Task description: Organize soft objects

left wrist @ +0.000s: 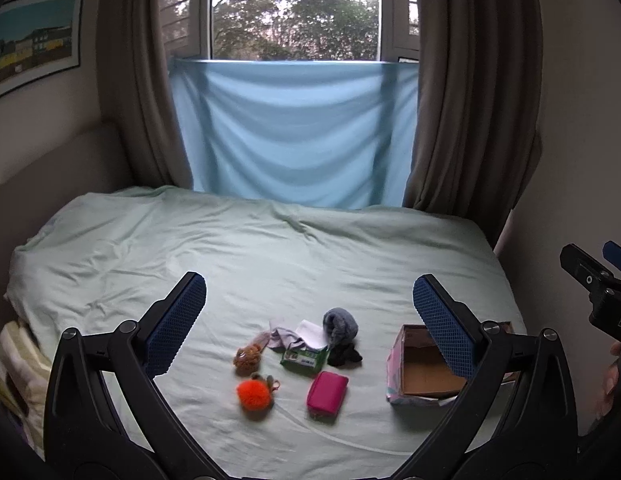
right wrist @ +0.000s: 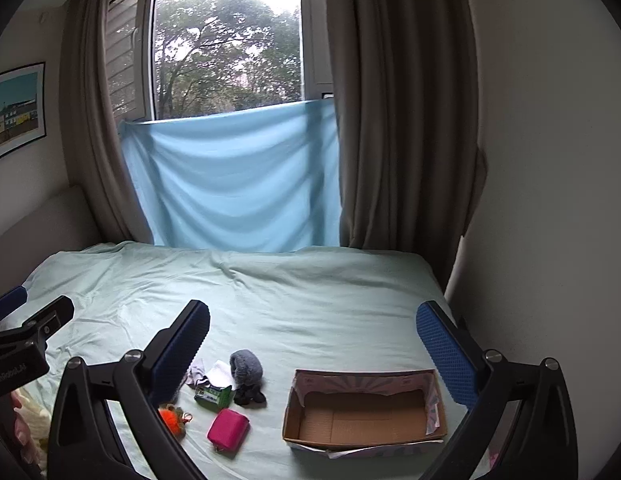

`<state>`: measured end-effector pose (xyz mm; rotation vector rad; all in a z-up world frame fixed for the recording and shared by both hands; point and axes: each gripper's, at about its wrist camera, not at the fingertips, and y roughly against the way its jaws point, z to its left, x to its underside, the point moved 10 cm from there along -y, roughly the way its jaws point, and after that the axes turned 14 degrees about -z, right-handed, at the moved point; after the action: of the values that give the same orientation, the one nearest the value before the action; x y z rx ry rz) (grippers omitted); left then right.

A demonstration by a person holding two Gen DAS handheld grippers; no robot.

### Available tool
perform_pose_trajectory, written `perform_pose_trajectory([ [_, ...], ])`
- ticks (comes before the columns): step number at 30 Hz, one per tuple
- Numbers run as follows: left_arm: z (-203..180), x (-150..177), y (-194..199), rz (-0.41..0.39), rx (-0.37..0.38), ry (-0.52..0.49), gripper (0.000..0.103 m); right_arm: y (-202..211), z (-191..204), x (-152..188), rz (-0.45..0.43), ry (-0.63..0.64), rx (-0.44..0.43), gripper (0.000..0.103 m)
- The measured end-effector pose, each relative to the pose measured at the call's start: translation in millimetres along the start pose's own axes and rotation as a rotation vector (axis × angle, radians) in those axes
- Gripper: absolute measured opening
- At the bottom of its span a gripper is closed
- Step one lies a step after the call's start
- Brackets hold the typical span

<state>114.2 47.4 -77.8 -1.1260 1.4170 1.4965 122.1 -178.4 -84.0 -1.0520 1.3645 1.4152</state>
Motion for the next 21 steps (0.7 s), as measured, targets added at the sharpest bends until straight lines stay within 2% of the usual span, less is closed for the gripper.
perform_pose_trajectory([
  [6, 44, 40, -17, 0.086, -0.017, 0.031, 0.103, -18, 43, 38, 0.078, -0.003, -0.061, 0.103],
  [9, 60, 61, -28, 0.128, 0.017, 0.031, 0.103, -27, 67, 57, 0.122, -0.002, -0.07, 0.103],
  [14, 83, 88, -45, 0.19, 0.074, -0.028, 0.103, -44, 108, 90, 0.204, -0.046, -0.059, 0.103],
  [21, 120, 132, -85, 0.271, 0.183, -0.074, 0.103, -73, 147, 137, 0.297, -0.106, 0.012, 0.103],
])
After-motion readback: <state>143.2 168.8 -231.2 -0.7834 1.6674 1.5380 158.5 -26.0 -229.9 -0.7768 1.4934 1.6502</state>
